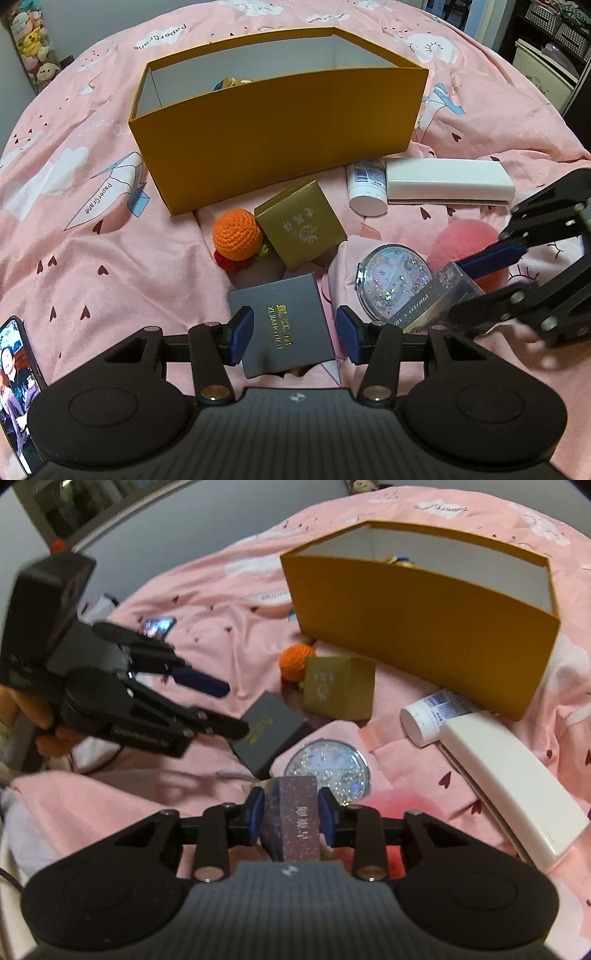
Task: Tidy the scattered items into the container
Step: 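Grasp the small maroon card box with the right tool, then grasp the dark grey square box with the left tool while the right tool holds the maroon box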
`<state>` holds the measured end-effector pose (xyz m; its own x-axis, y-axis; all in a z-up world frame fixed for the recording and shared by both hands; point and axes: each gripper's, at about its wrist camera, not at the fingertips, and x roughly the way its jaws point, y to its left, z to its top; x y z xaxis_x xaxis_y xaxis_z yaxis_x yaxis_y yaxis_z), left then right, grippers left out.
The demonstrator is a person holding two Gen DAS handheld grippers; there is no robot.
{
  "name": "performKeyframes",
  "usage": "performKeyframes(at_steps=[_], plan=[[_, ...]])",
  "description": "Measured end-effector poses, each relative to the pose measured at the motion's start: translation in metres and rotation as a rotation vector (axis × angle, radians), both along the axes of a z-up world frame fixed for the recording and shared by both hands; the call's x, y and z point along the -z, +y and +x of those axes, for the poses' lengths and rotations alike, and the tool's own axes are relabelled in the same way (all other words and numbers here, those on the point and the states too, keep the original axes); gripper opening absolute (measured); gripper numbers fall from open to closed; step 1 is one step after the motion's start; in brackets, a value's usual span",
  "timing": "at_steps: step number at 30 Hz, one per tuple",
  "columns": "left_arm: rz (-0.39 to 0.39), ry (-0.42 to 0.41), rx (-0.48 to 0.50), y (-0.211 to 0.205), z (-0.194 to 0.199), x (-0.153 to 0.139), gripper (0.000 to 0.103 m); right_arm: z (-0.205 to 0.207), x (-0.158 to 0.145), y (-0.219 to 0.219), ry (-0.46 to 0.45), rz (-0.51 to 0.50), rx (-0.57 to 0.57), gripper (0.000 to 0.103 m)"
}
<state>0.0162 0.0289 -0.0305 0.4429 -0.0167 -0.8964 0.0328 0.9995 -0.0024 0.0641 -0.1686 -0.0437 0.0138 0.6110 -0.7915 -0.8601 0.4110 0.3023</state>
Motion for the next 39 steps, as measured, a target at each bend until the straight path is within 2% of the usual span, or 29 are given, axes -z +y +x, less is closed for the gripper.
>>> performKeyframes(at_steps=[4,7,9,13,17,22,30,33,36,39], plan=[[0.006,0.002,-0.007,0.001,0.000,0.000,0.058,0.002,0.019,0.010,0.057,-0.026,-0.024,0.036],[0.013,0.007,-0.012,0.003,0.000,0.001,0.058,0.000,0.026,0.015,0.095,-0.019,-0.021,0.030],[0.018,0.009,-0.019,0.004,0.000,0.002,0.058,-0.002,0.022,0.015,0.077,-0.013,-0.022,0.026],[0.030,0.008,-0.031,0.007,0.001,0.004,0.058,-0.005,0.007,0.009,0.025,0.005,-0.010,0.026],[0.025,0.010,-0.045,0.012,0.001,0.006,0.060,0.001,-0.010,-0.002,-0.014,0.057,0.059,0.026],[-0.038,0.026,-0.104,0.029,0.005,0.012,0.065,0.013,-0.023,-0.019,-0.041,0.123,0.217,0.026],[-0.178,0.080,-0.178,0.053,0.013,0.032,0.072,0.036,-0.004,-0.045,0.048,0.175,0.476,0.026],[-0.231,0.115,-0.198,0.060,0.017,0.044,0.073,0.039,0.004,-0.051,0.073,0.176,0.524,0.026],[-0.239,0.137,-0.215,0.064,0.020,0.054,0.073,0.038,0.009,-0.053,0.081,0.173,0.542,0.026],[-0.257,0.140,-0.218,0.066,0.022,0.060,0.080,0.035,0.012,-0.051,0.077,0.173,0.542,0.026]])
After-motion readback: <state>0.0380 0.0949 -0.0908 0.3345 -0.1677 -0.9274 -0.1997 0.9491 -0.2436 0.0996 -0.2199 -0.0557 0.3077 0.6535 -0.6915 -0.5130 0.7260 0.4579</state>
